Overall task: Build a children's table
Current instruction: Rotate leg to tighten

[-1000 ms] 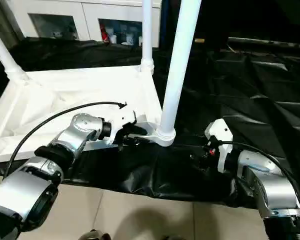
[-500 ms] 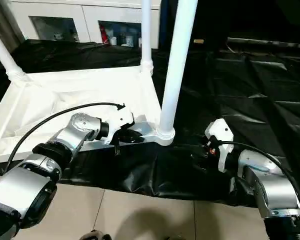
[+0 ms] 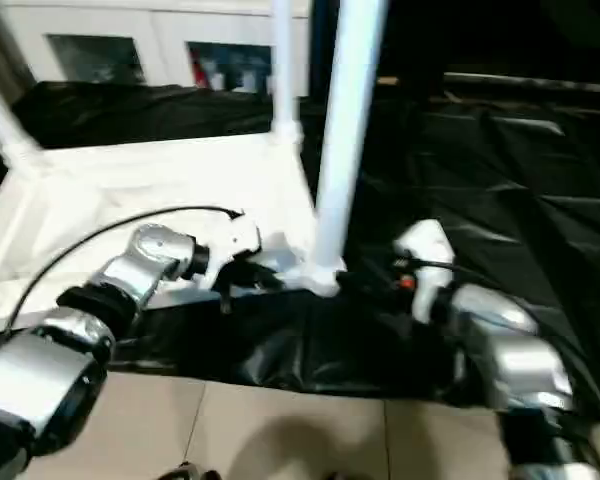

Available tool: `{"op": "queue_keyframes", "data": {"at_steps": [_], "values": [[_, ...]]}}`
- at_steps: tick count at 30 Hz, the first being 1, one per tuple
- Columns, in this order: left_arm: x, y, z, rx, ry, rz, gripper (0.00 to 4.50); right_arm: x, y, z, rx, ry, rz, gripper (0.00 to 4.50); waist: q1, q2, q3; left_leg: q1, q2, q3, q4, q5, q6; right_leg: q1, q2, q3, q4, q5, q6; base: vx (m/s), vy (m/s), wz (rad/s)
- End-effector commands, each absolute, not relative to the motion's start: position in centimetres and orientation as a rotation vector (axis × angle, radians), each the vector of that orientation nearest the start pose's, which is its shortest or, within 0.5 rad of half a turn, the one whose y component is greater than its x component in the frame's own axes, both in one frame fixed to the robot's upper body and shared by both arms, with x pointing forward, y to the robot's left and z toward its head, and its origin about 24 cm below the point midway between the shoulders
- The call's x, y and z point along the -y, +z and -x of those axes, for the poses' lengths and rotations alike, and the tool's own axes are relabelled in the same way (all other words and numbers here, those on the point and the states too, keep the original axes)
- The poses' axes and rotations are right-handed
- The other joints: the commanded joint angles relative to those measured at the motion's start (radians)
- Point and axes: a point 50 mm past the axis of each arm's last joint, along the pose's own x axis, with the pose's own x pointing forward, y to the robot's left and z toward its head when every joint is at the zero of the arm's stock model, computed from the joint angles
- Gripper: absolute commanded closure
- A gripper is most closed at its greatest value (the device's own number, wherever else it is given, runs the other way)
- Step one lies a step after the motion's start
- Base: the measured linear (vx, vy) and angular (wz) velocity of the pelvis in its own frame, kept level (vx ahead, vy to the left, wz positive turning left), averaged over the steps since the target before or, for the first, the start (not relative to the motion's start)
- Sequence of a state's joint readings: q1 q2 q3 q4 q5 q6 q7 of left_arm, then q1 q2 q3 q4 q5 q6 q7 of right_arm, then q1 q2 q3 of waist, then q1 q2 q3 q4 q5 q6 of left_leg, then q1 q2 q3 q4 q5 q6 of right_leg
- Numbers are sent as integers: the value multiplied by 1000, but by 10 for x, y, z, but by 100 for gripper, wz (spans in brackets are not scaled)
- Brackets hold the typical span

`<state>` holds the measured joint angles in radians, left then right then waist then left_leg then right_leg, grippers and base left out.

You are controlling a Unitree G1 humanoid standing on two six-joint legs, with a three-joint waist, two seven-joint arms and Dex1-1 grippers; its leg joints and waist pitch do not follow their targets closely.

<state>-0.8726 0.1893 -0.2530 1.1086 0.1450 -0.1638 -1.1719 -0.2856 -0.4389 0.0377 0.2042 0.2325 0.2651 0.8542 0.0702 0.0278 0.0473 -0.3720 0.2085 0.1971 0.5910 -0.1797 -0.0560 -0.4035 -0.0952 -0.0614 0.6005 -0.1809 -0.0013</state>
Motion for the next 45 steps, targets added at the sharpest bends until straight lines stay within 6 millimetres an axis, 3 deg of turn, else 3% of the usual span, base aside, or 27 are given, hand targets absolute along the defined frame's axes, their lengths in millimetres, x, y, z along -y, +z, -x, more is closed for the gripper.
{"op": "queue_keyframes", "data": {"at_steps": [1,2,3,5,6,7,14,27,29,35,38,41,43,45], "values": [[-90,52,-342,-390,-1419,-434,450,185,61,-291,-269,849,149,64,5,-25,-70,10,18,-6,-55,-125,105,57,-47,32,-55,-55,-279,0,0,0],[-91,49,-340,-389,-1419,-434,450,177,58,-293,-275,880,160,64,7,-35,-69,9,19,-6,-56,-131,105,58,-49,33,-55,-80,-272,0,0,0],[-91,49,-340,-389,-1419,-434,450,177,58,-293,-275,880,160,64,9,-30,-67,11,19,-6,-57,-141,100,55,-49,33,-58,-113,-264,0,0,0],[-93,48,-340,-393,-1413,-436,450,171,56,-296,-274,899,173,64,8,-33,-65,9,18,-7,-59,-147,89,55,-49,34,-60,-141,-251,0,0,0],[-94,48,-340,-393,-1408,-438,450,169,57,-299,-271,899,175,64,8,-45,-66,9,18,-5,-58,-149,89,55,-49,34,-61,-149,-244,0,0,0],[-95,48,-340,-393,-1404,-439,450,168,57,-300,-269,897,176,64,10,-38,-65,10,18,-7,-60,-149,85,54,-50,34,-61,-164,-240,0,0,0],[-100,50,-341,-395,-1394,-440,450,165,59,-309,-241,897,183,64,10,-41,-66,10,19,-6,-59,-132,86,53,-50,37,-56,-130,-243,0,0,0],[-104,49,-341,-408,-1376,-436,450,161,56,-317,-230,924,187,167,1,-44,-62,9,17,-6,-60,-159,71,53,-46,37,-59,-166,-242,0,0,0],[-104,49,-341,-409,-1375,-434,450,161,56,-317,-230,927,184,199,0,-44,-63,9,17,-6,-59,-154,75,52,-46,37,-58,-154,-247,0,0,0],[-107,47,-342,-425,-1330,-415,450,157,50,-313,-224,919,129,236,-3,-39,-63,11,18,-6,-60,-164,75,51,-45,38,-58,-152,-252,0,0,0],[-105,45,-344,-424,-1277,-409,450,154,42,-311,-231,847,76,243,-5,-34,-60,12,17,-8,-63,-189,63,51,-46,38,-64,-192,-244,0,0,0],[-94,44,-349,-405,-1185,-389,450,147,22,-309,-281,666,11,248,-10,-32,-56,17,17,-8,-67,-220,38,44,-45,39,-72,-250,-230,0,0,0],[-90,45,-350,-400,-1162,-383,450,145,18,-308,-294,618,-4,249,-12,-34,-55,17,16,-12,-72,-252,21,45,-46,37,-79,-314,-208,0,0,0],[-74,46,-355,-378,-1069,-380,450,135,5,-310,-342,428,-49,250,-20,-30,-53,23,16,-12,-76,-290,1,33,-43,41,-86,-368,-185,0,0,0]]}}
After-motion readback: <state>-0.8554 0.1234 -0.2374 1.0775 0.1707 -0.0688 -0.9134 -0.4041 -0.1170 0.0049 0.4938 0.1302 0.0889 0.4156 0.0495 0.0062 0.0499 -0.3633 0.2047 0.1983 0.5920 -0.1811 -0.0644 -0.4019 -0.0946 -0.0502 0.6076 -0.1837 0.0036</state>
